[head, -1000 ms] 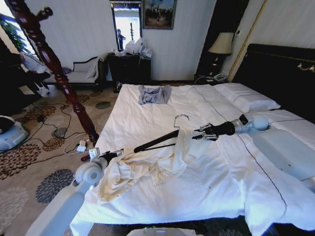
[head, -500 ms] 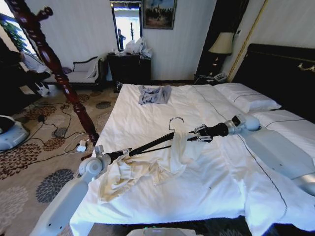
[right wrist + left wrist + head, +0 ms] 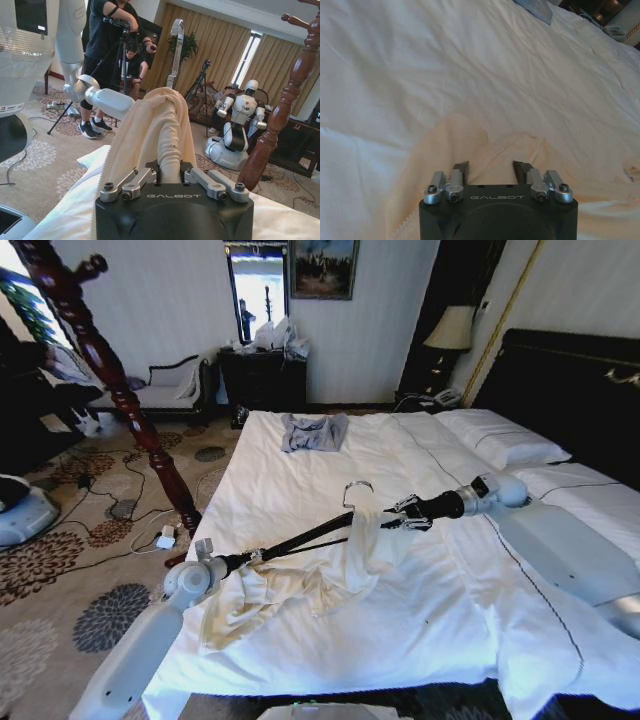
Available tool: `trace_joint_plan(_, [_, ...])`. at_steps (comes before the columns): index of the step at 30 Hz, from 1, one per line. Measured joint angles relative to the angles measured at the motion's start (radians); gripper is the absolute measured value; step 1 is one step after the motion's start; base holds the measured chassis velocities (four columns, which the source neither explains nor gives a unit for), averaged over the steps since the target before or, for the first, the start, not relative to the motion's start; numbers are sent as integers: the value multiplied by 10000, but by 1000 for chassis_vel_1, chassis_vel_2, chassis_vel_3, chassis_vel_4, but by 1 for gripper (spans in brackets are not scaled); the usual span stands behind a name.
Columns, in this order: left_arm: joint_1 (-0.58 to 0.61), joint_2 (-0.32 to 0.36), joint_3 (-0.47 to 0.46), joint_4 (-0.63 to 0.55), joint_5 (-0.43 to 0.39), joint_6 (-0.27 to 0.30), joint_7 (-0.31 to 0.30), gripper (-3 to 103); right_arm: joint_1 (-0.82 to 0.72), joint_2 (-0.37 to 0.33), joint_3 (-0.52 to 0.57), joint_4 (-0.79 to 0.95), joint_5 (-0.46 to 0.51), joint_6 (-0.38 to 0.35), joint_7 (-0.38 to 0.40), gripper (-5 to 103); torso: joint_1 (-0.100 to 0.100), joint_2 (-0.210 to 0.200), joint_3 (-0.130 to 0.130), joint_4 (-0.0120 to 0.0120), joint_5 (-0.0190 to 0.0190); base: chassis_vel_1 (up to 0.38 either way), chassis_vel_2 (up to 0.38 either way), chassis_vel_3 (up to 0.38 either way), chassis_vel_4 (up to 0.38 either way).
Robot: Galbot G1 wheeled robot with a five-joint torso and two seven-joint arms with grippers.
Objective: Pick up the clothes from the bed and hang them on the clothes hanger.
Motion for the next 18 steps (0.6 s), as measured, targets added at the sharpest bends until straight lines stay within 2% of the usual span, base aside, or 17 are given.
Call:
trace_joint_plan(2, [6,-26,-7,21,31,-13,-10,48,0,-6,1,9,1,5,0,19,1,0,0,0,0,0,0,0,0])
trace_joint_plan(5, [24,-96,-14,50,38,-34,-51,32,0,-22,11,18,5,21,0,19,1,0,0,0,0,0,0,0,0])
trace_joint_plan(7, [26,-106,-14,51,38,-35,-55,32,0,-26,12,18,5,24,0,19,1,0,0,0,0,0,0,0,0])
trace_joint_plan(8, [28,-120,-14,51,37,-37,-58,26,0,-33,14,19,6,29,0,19,1,0,0,0,0,0,0,0,0])
trace_joint_plan(9, [29,-132,-14,51,38,-48,-62,15,0,-56,18,19,7,44,0,19,1,0,0,0,0,0,0,0,0])
trace_joint_plan(11, [28,-133,-14,51,38,-71,-59,15,-7,-75,21,17,8,56,0,19,1,0,0,-1,0,0,0,0,0])
trace_joint_plan(14, [24,-87,-26,7,83,-173,37,2,-57,-100,44,2,7,86,0,19,1,0,0,0,-1,0,0,0,0])
trace_joint_plan(18, [24,0,-155,-199,169,-335,296,0,-107,-103,48,-14,8,153,22,19,1,-1,0,0,0,0,0,0,0])
